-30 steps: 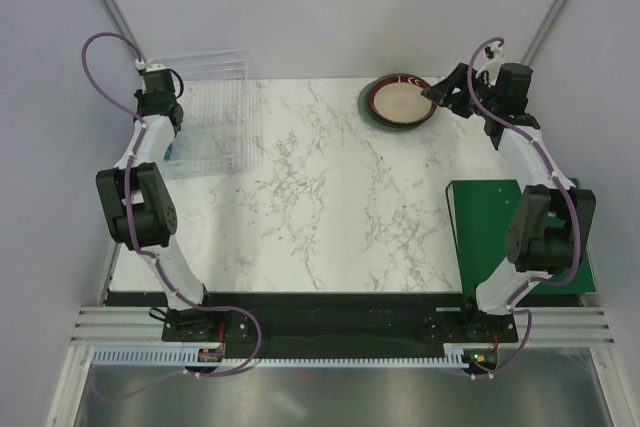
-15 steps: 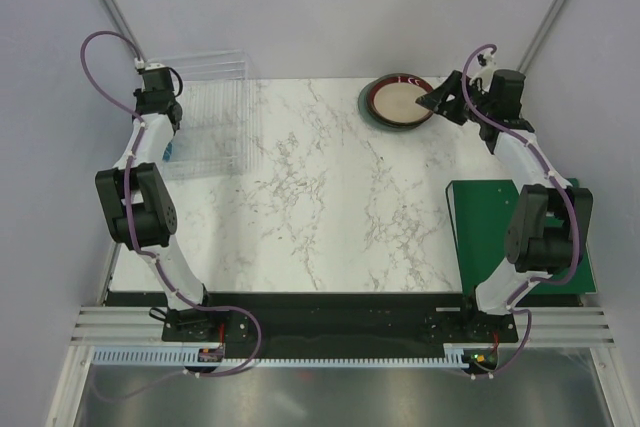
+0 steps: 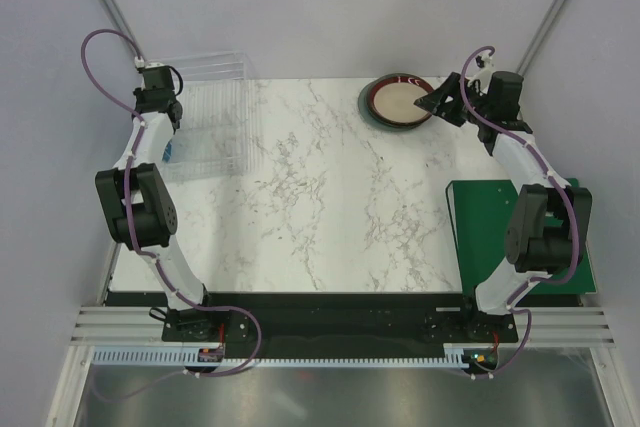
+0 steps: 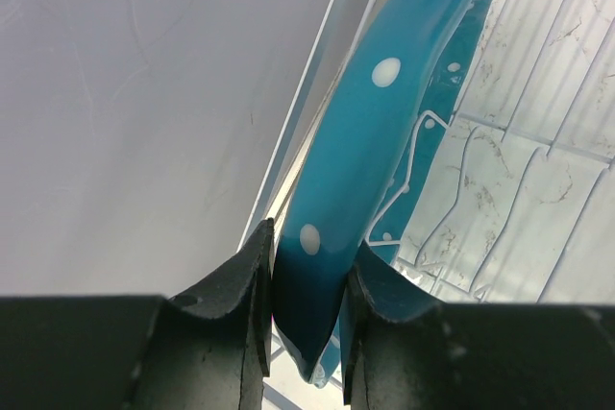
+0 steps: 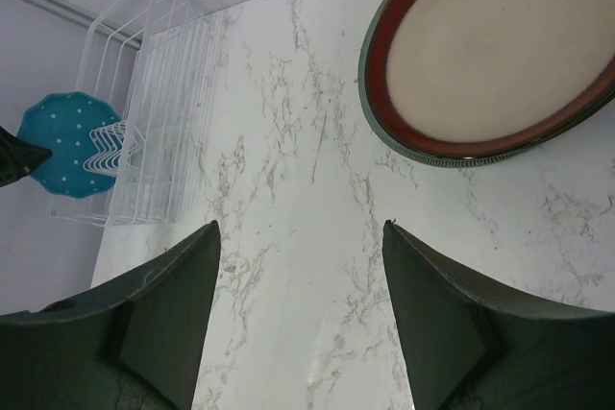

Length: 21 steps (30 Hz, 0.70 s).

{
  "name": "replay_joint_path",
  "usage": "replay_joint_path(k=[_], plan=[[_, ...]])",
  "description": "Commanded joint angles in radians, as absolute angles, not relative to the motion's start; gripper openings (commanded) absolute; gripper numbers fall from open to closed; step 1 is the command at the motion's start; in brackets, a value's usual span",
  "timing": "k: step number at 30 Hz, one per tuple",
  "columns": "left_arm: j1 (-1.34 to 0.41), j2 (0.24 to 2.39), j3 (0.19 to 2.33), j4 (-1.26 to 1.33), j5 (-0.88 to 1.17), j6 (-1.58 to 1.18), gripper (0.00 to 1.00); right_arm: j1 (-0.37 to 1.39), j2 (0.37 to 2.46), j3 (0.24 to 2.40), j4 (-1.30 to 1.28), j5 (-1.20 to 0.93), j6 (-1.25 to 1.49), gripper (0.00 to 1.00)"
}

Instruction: Unload the plates from the dish rack

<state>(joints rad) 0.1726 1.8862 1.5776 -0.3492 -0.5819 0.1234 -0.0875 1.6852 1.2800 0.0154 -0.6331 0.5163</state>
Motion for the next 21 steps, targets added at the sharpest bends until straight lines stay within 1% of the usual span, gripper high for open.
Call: replay_joint_path(k=[1, 9, 21], plan=[[0.183, 1.756, 1.675, -0.149, -0.759, 0.135, 0.02, -0.081, 1.664, 1.267, 0.071, -0.658, 0.518, 0.75], [0.181, 1.759, 1.686, -0.117, -0.824, 0.167, 0.02, -0.080, 1.672, 1.259, 0.083, -0.661, 0.519, 0.75], [0.206, 1.772, 1.709, -0.113, -0.851, 0.184, 0.02, -0.080, 1.697, 1.241, 0.118, -0.681, 0.526, 0.75]])
